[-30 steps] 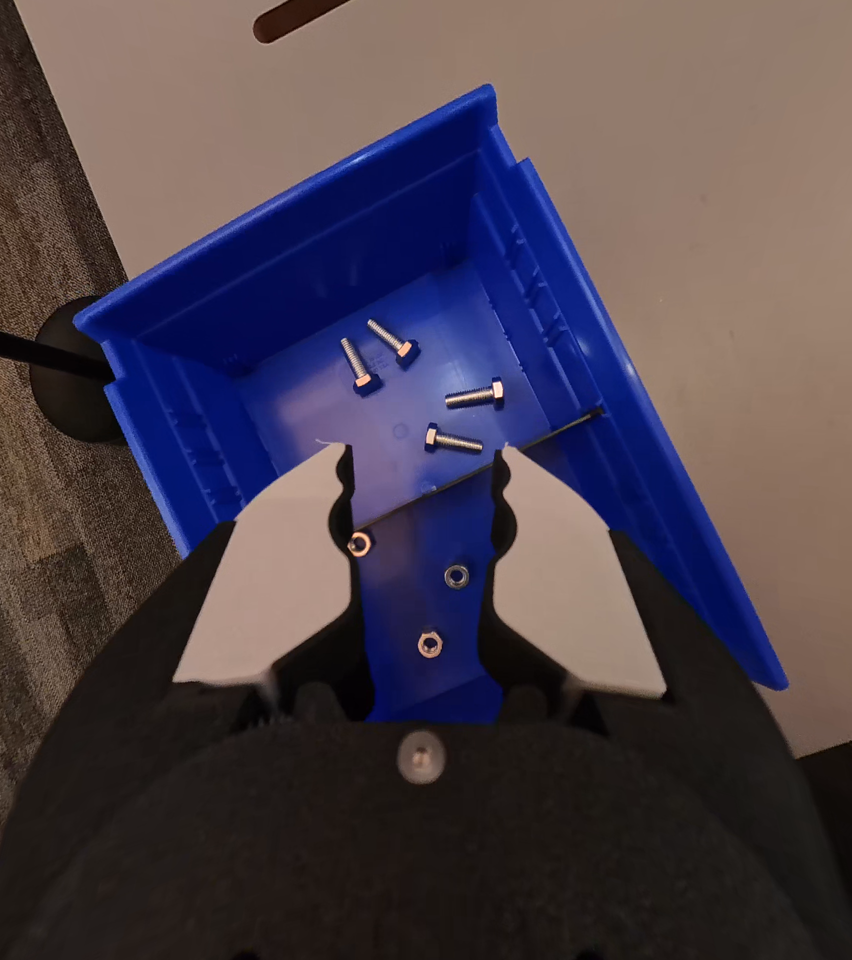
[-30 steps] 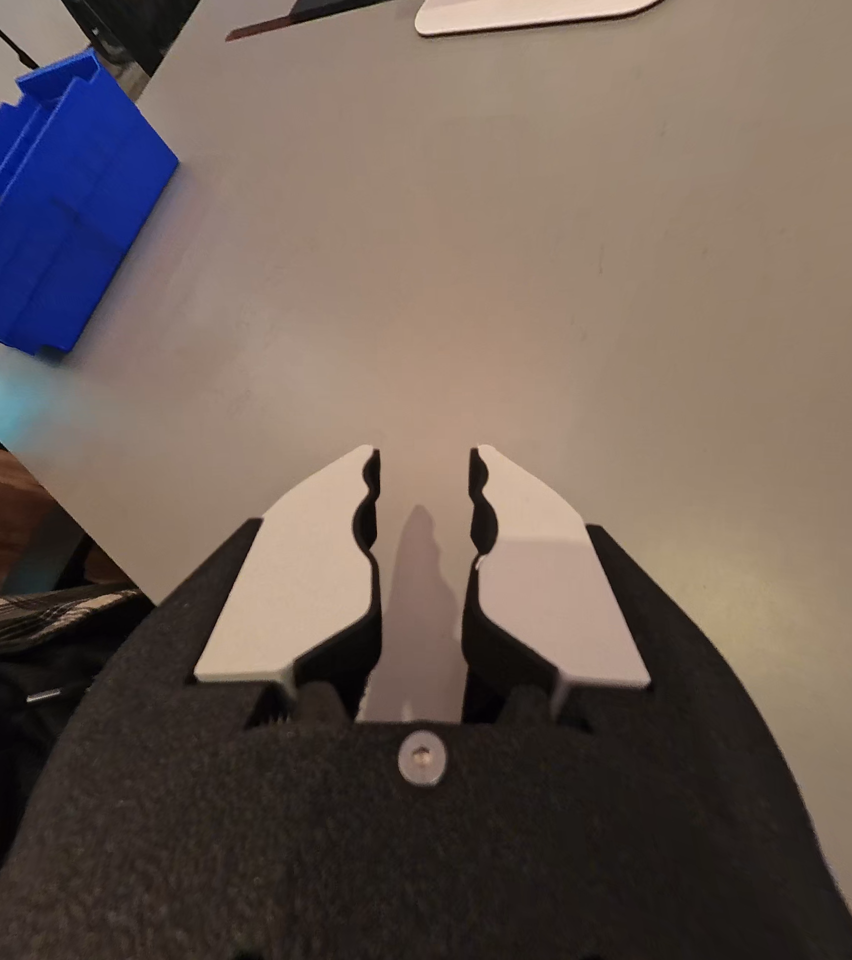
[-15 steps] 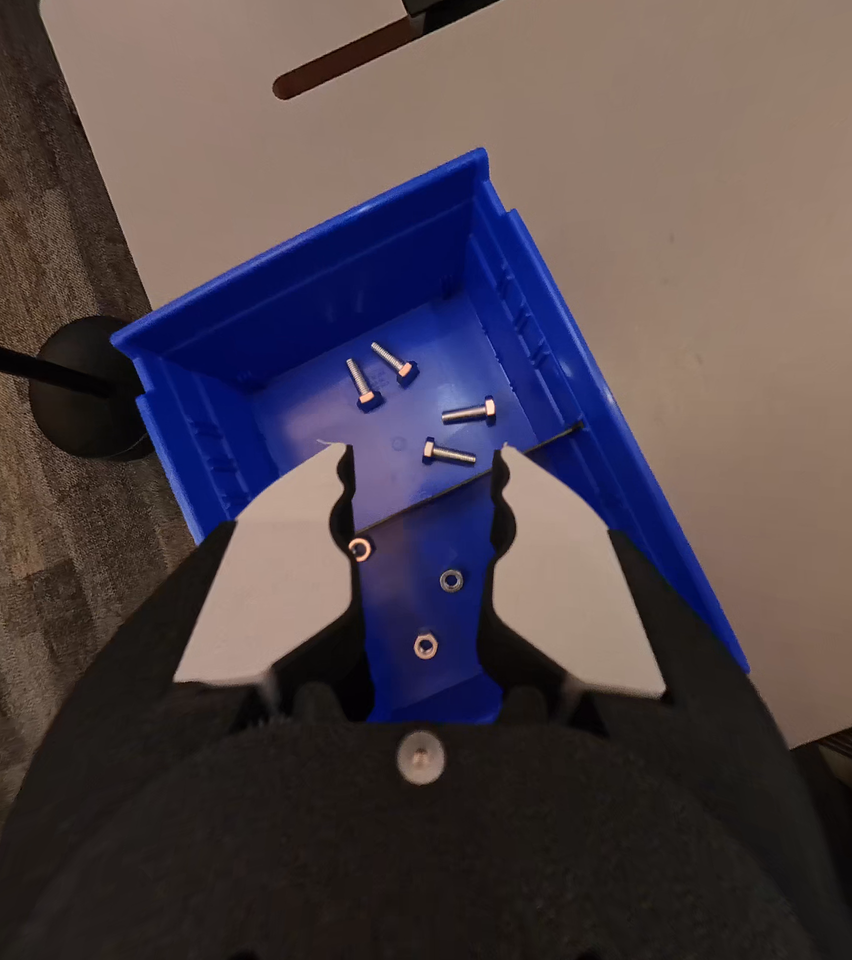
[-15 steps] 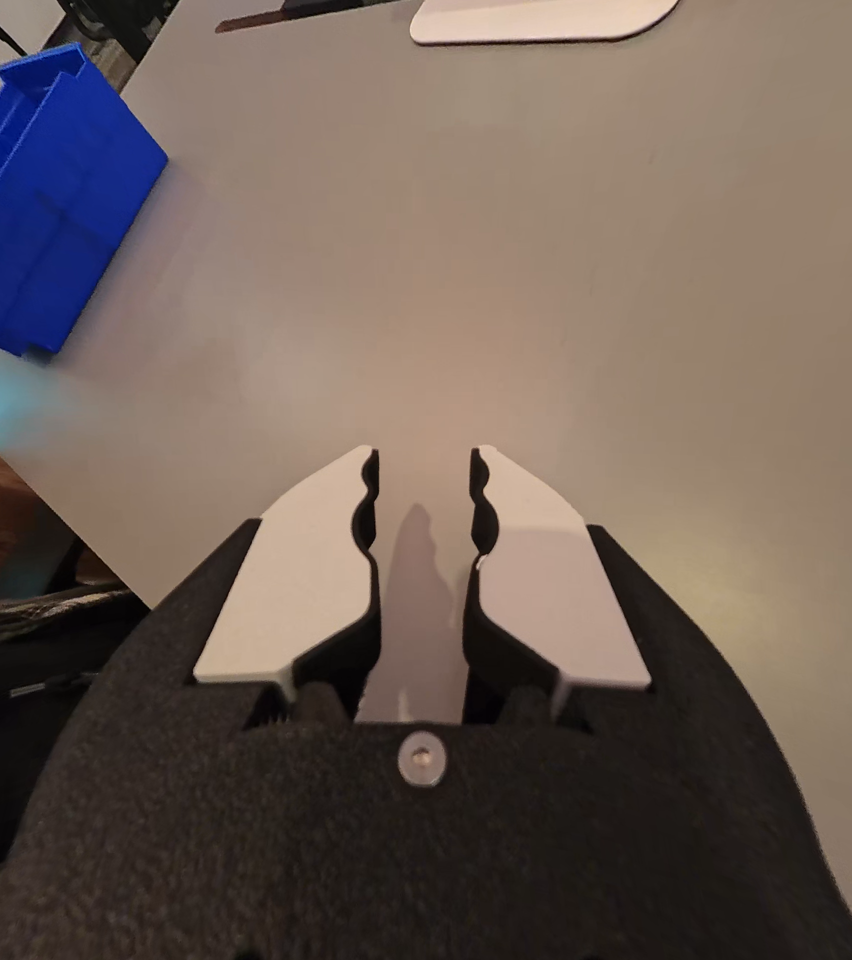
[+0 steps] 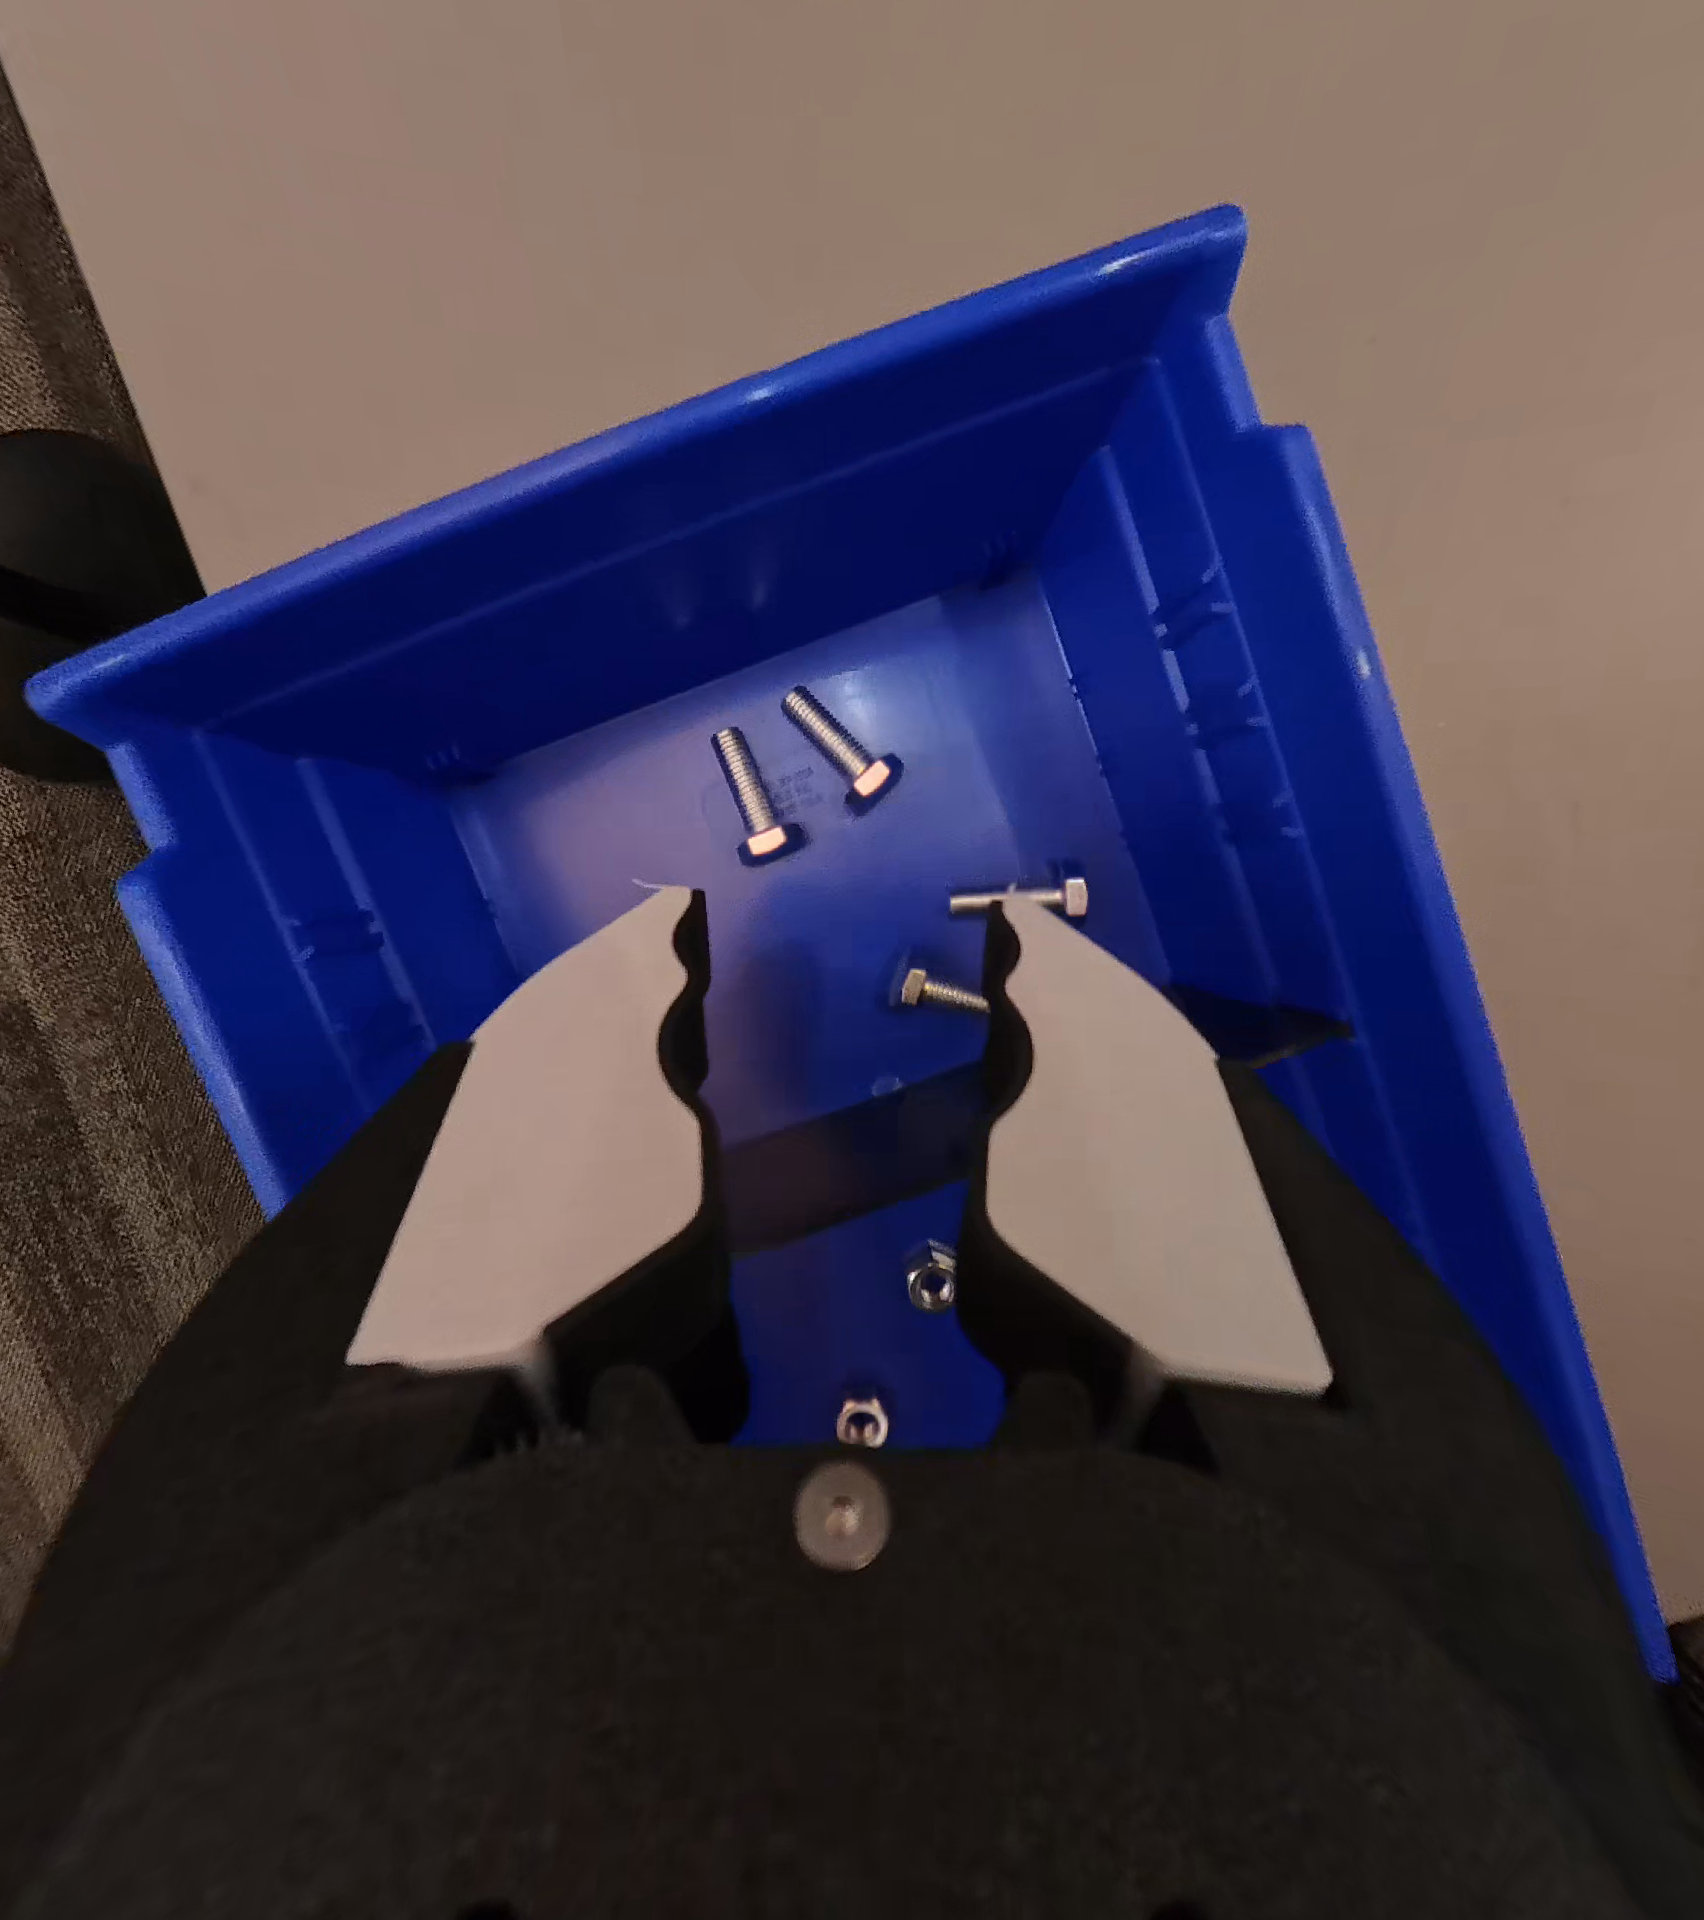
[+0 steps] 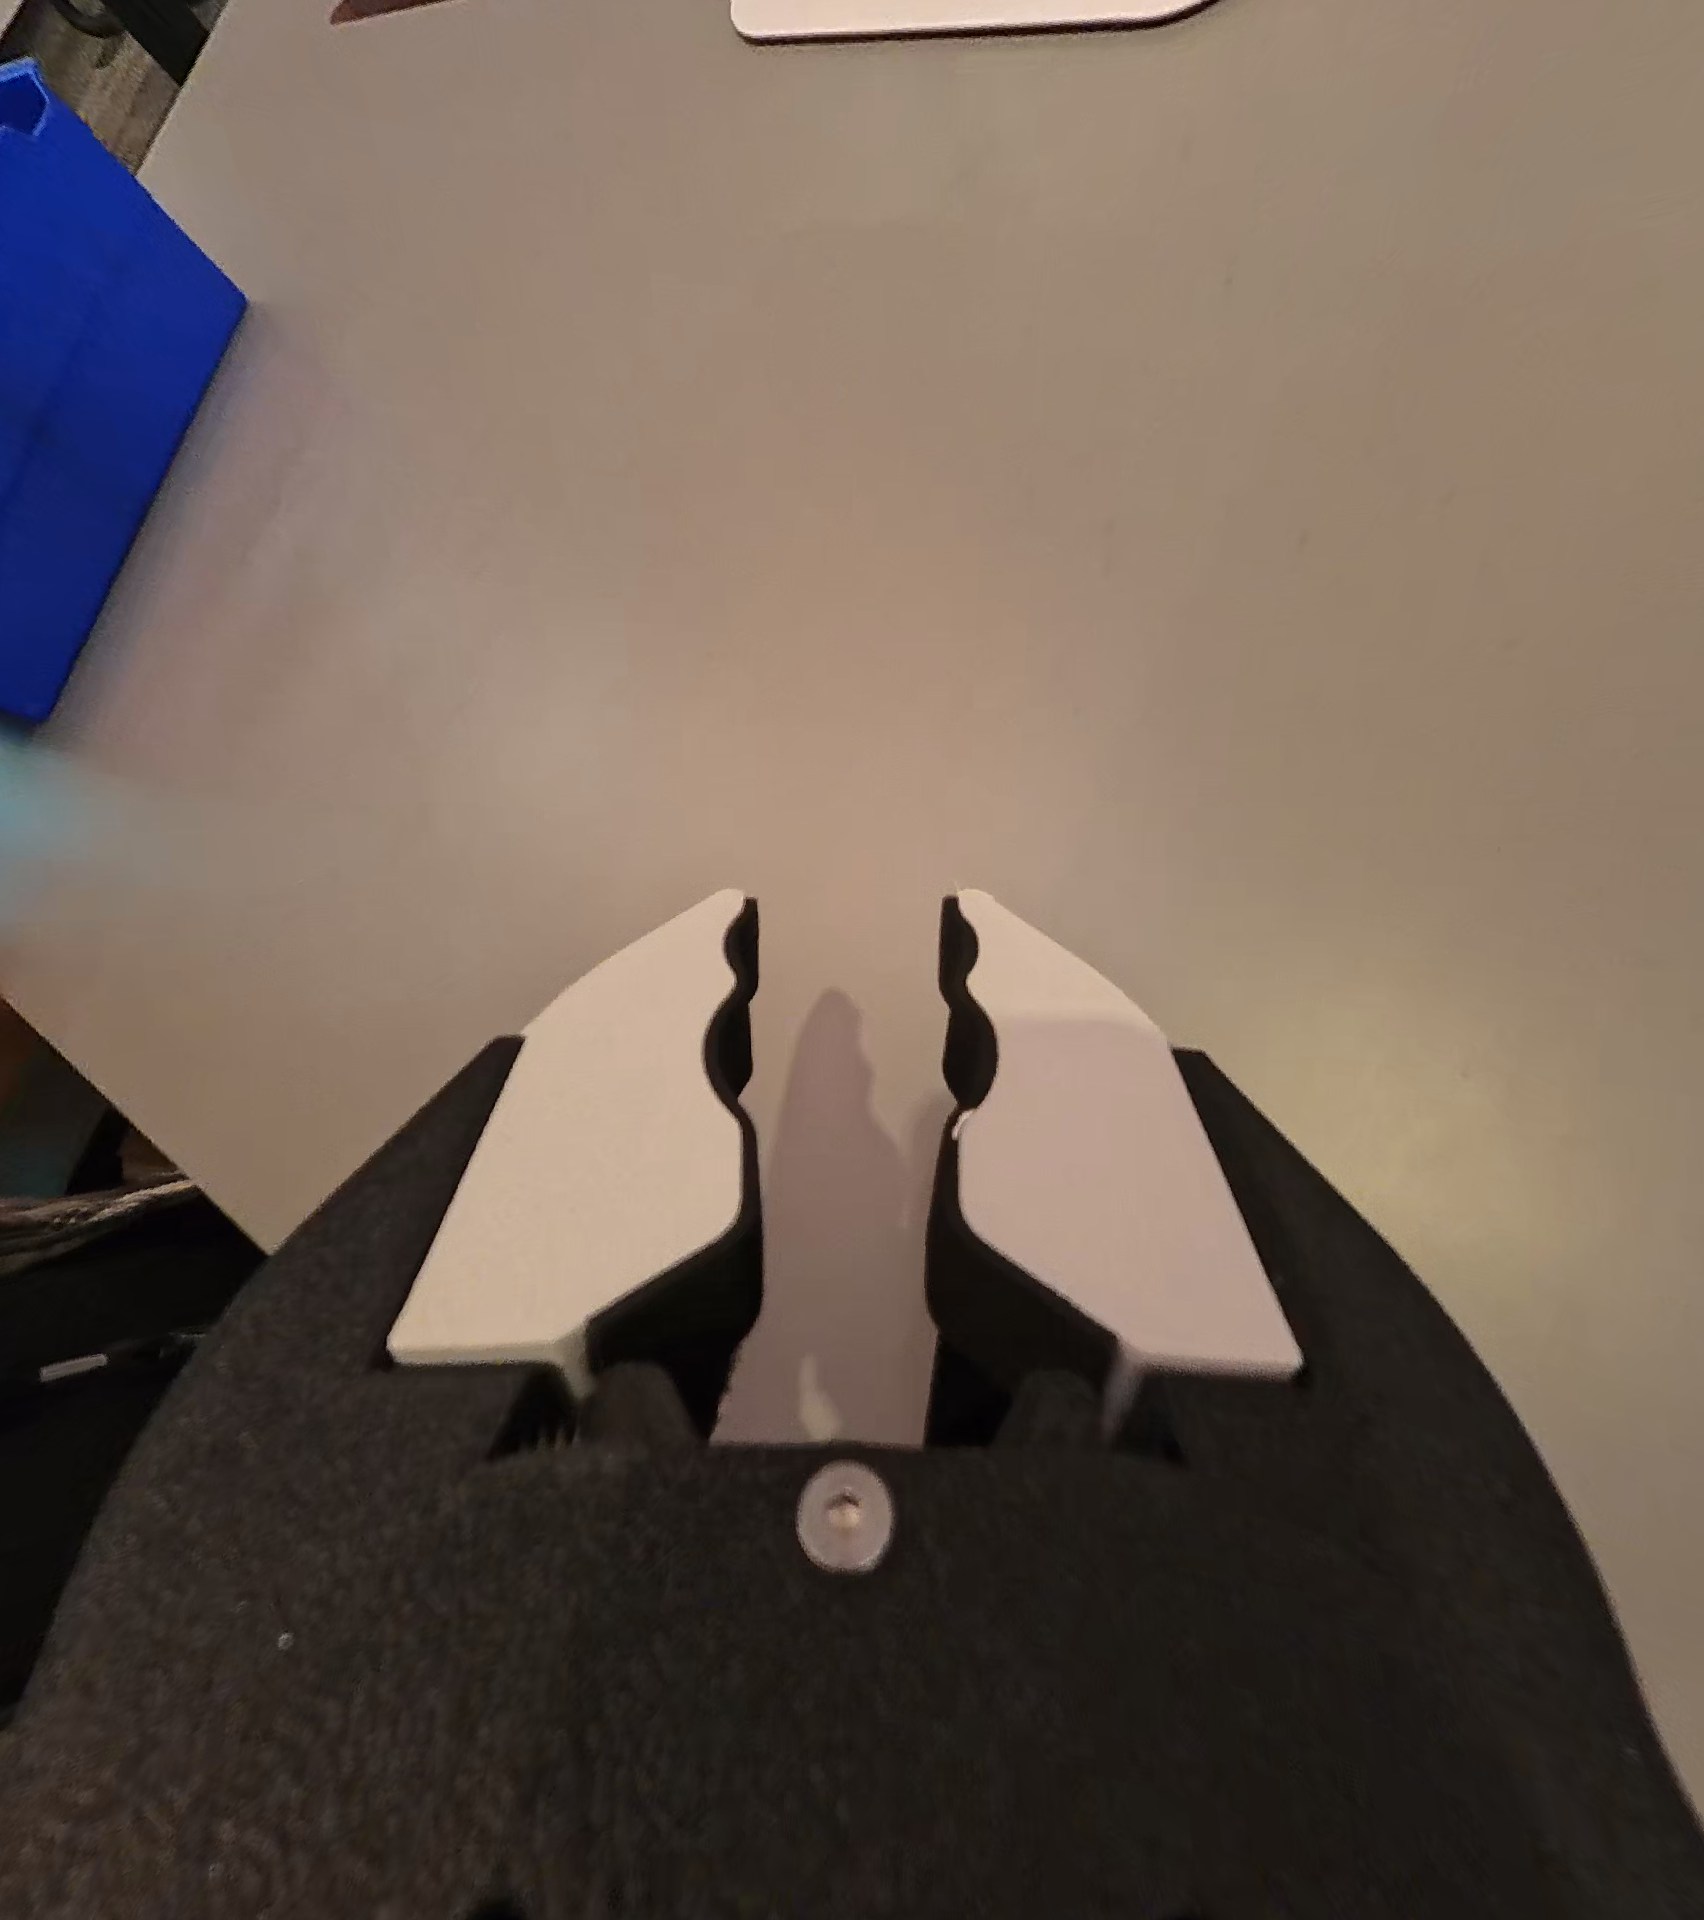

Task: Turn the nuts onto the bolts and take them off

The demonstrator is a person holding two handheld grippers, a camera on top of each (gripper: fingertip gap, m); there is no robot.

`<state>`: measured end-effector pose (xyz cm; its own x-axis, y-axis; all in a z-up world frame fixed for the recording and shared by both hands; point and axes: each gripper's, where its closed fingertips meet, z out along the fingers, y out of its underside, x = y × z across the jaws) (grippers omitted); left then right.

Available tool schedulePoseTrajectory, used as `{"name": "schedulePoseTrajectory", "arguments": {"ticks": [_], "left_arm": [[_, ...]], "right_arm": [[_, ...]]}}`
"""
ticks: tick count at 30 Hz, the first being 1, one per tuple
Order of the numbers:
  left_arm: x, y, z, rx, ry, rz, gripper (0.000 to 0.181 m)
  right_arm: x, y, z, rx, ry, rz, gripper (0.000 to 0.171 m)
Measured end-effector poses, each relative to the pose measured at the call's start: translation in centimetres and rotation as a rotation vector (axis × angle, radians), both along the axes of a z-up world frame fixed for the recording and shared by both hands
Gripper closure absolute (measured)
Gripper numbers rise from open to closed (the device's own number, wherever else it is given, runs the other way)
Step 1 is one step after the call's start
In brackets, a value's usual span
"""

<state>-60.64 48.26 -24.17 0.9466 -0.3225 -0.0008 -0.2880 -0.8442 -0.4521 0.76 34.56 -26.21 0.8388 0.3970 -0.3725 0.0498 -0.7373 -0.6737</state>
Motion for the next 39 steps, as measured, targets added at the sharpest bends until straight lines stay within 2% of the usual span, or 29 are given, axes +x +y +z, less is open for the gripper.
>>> {"name": "schedulePoseTrajectory", "arguments": {"ticks": [18,31,39], "left_arm": [[-2.3,1.6,-6.6,-0.262,0.100,0.159,0.137],[-2.0,2.0,-8.7,-0.347,0.086,0.199,0.144],[-2.2,2.0,-9.4,-0.393,0.098,0.208,0.161]], "right_arm": [[0.2,1.0,-0.5,-0.019,-0.004,-0.001,0.138],[0.5,1.0,-0.6,-0.019,-0.003,-0.008,0.138],[0.7,0.8,-0.6,-0.021,0.009,-0.013,0.138]]}}
